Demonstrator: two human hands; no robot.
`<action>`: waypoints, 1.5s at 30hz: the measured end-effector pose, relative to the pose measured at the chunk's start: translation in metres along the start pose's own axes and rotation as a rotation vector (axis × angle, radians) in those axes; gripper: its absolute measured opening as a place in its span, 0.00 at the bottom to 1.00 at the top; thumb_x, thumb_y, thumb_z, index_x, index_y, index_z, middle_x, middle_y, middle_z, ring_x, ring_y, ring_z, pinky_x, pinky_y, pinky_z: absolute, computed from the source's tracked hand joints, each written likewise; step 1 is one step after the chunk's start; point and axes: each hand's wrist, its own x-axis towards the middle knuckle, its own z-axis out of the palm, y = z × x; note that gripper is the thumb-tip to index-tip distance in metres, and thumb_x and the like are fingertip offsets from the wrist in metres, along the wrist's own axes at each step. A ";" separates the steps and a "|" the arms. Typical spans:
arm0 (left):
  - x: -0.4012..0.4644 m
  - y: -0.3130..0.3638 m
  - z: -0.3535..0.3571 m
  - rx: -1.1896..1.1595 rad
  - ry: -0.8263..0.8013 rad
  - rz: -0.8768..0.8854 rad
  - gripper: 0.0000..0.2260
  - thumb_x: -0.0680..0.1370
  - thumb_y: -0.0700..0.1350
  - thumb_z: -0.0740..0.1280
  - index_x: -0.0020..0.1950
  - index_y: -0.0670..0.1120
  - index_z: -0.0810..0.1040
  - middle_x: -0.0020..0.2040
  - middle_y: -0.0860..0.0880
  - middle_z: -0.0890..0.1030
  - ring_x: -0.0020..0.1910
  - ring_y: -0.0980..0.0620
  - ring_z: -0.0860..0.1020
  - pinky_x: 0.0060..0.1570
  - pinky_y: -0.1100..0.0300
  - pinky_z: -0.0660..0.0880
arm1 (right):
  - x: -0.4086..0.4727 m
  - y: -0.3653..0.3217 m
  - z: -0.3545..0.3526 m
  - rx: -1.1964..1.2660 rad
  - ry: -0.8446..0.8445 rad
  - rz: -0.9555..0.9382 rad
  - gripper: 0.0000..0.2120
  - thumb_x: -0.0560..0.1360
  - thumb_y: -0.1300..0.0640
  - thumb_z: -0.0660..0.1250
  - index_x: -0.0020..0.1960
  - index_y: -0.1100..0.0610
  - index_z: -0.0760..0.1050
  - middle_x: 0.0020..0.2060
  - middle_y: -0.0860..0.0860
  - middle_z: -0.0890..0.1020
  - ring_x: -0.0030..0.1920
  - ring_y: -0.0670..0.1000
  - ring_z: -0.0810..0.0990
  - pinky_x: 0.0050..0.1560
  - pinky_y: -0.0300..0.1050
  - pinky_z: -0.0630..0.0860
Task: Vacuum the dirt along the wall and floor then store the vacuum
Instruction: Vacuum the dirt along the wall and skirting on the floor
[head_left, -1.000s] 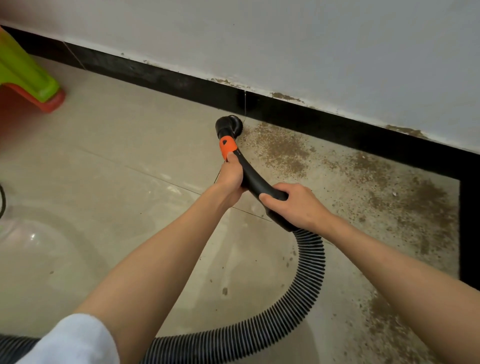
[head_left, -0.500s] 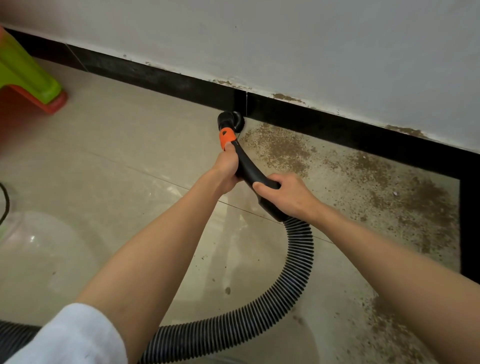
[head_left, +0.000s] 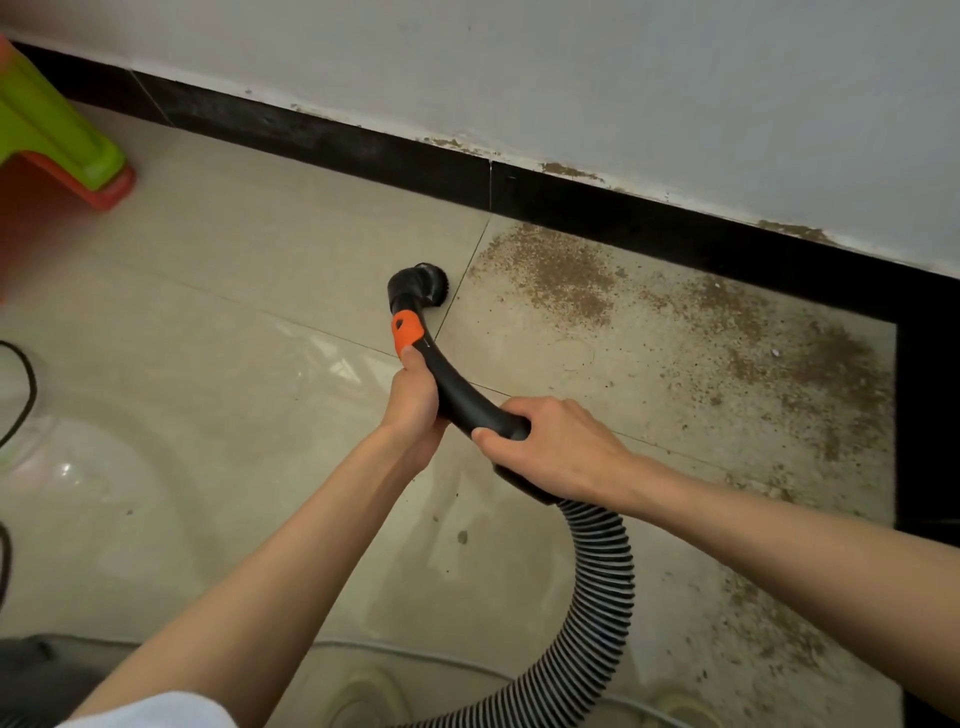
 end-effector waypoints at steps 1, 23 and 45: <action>-0.001 0.000 0.004 -0.006 -0.016 -0.010 0.20 0.83 0.56 0.48 0.60 0.41 0.67 0.42 0.47 0.74 0.41 0.52 0.74 0.46 0.58 0.73 | -0.002 0.002 -0.002 -0.004 0.005 0.010 0.16 0.73 0.37 0.62 0.45 0.49 0.76 0.38 0.49 0.84 0.39 0.51 0.82 0.43 0.51 0.81; 0.046 0.031 0.083 0.074 -0.114 0.011 0.23 0.83 0.55 0.46 0.67 0.40 0.65 0.46 0.46 0.75 0.45 0.51 0.75 0.52 0.55 0.72 | 0.048 0.037 -0.053 0.084 0.138 0.078 0.14 0.74 0.38 0.63 0.45 0.48 0.77 0.38 0.49 0.83 0.38 0.51 0.83 0.44 0.52 0.82; 0.057 0.056 0.045 0.016 0.113 0.173 0.20 0.83 0.54 0.48 0.60 0.41 0.69 0.45 0.46 0.77 0.46 0.50 0.76 0.54 0.55 0.75 | 0.070 -0.003 -0.045 0.018 0.138 -0.089 0.13 0.74 0.39 0.63 0.46 0.48 0.76 0.35 0.49 0.80 0.38 0.52 0.80 0.38 0.47 0.76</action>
